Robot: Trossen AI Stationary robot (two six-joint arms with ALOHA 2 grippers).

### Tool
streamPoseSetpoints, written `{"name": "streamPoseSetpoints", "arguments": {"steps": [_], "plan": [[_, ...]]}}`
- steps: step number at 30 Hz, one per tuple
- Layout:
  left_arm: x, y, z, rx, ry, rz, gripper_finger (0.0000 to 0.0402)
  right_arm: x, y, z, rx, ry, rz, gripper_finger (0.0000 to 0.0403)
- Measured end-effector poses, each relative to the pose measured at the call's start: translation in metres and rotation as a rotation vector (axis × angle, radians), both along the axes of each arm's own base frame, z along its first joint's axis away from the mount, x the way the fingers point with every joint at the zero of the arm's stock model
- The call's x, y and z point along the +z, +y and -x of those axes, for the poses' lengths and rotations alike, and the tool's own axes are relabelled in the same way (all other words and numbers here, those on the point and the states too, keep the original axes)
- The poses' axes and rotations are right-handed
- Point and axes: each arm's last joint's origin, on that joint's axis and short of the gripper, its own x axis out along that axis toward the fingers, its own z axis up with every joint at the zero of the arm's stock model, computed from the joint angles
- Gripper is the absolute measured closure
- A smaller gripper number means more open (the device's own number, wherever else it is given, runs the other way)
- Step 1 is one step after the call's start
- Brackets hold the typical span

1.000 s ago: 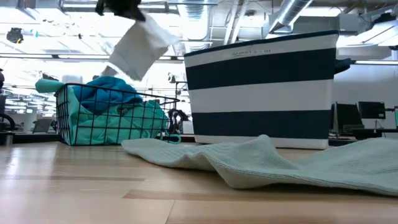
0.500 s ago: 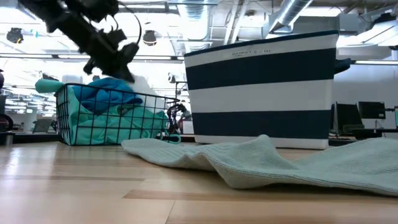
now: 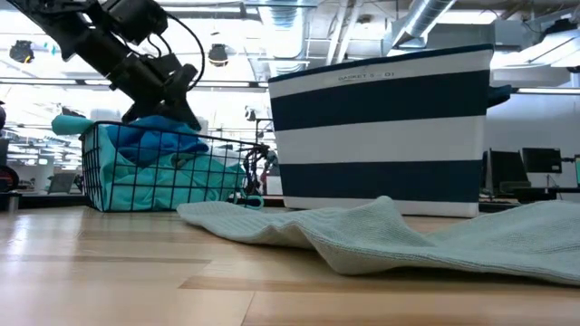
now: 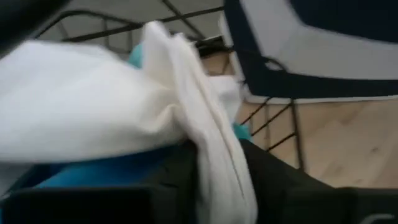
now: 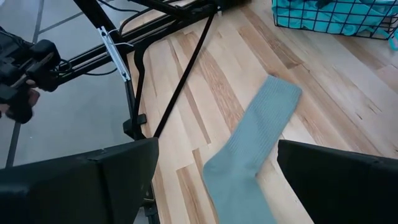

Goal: Pick & Place Cloths
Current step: Put the white shorts into the black wire basket, then put the gray sock into the green bin

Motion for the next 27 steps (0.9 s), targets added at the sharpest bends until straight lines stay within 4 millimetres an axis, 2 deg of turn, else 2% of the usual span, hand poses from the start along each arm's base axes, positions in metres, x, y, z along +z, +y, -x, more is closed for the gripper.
{"name": "streamPoseSetpoints", "arguments": {"steps": [5,8,11,15,19,21,24,27], "plan": [[0.009,-0.004,0.001,-0.106,-0.06,0.03,0.0223,0.0,0.0,0.0,0.0,0.0,0.0,0.0081],[0.025,-0.006,0.002,-0.176,-0.12,0.021,0.0175,0.0,0.0,0.0,0.001,0.0,0.001,0.0081],[0.044,-0.008,0.003,-0.24,-0.194,0.012,0.0145,0.0,0.0,0.0,0.001,0.0,0.002,0.0081],[0.067,-0.011,0.006,-0.293,-0.249,-0.052,0.0137,0.0,0.0,0.0,0.001,0.0,0.003,0.0081],[0.081,-0.012,0.007,-0.31,-0.29,-0.062,0.0146,0.0,0.0,0.0,0.001,0.0,0.002,0.0081],[0.086,-0.018,0.004,-0.377,-0.313,-0.044,0.0154,0.0,0.0,0.0,0.001,0.0,0.002,0.0081],[0.087,-0.035,-0.006,-0.596,-0.302,-0.019,0.0166,0.0,0.0,0.0,0.001,0.0,0.002,0.0081],[0.079,-0.061,-0.018,-0.778,-0.258,0.009,0.0173,0.0,0.0,0.0,0.001,0.002,0.004,0.0081]]}}
